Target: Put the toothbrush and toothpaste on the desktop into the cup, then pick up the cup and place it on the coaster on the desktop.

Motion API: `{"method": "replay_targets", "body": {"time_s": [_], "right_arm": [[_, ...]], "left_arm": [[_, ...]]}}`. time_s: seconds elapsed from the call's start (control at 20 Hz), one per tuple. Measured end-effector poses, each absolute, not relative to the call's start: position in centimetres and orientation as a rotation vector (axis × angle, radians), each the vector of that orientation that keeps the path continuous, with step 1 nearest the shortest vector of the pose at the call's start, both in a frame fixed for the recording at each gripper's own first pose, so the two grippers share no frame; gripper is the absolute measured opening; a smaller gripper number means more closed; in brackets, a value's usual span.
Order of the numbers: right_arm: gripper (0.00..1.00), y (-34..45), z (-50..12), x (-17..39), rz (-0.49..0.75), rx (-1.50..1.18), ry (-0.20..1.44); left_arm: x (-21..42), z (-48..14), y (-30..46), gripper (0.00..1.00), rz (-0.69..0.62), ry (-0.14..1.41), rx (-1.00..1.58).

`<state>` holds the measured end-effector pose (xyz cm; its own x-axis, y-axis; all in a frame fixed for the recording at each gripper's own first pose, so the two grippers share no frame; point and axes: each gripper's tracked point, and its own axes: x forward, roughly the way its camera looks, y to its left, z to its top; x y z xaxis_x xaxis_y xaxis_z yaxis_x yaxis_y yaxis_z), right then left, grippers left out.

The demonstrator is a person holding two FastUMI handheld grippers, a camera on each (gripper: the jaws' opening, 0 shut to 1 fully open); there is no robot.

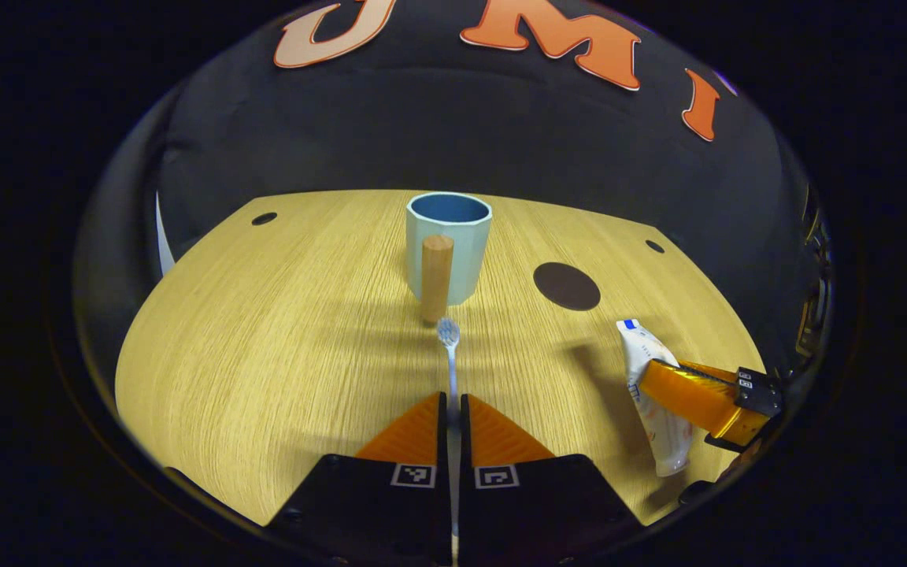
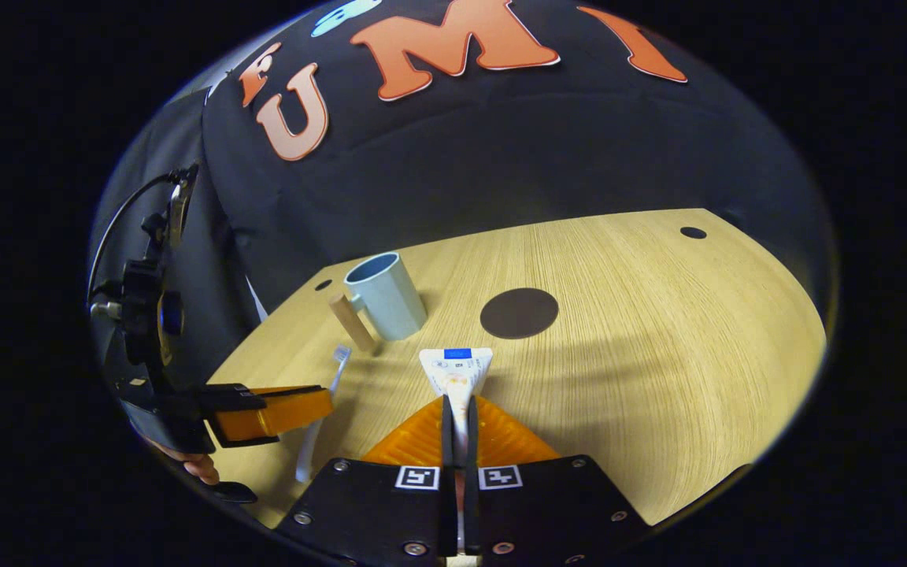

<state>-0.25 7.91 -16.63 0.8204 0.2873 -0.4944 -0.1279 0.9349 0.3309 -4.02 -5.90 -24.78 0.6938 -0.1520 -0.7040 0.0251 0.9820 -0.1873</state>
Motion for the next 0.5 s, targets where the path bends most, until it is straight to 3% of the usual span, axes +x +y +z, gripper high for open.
{"method": "replay_targets", "body": {"time_s": [0.5], "right_arm": [[0.04, 6.1, -7.5, 2.7, 0.198, 0.247, 0.317]], "left_arm": [[-3.7, -21.4, -2.3, 0.03, -0.132, 0.493, -0.194]]}}
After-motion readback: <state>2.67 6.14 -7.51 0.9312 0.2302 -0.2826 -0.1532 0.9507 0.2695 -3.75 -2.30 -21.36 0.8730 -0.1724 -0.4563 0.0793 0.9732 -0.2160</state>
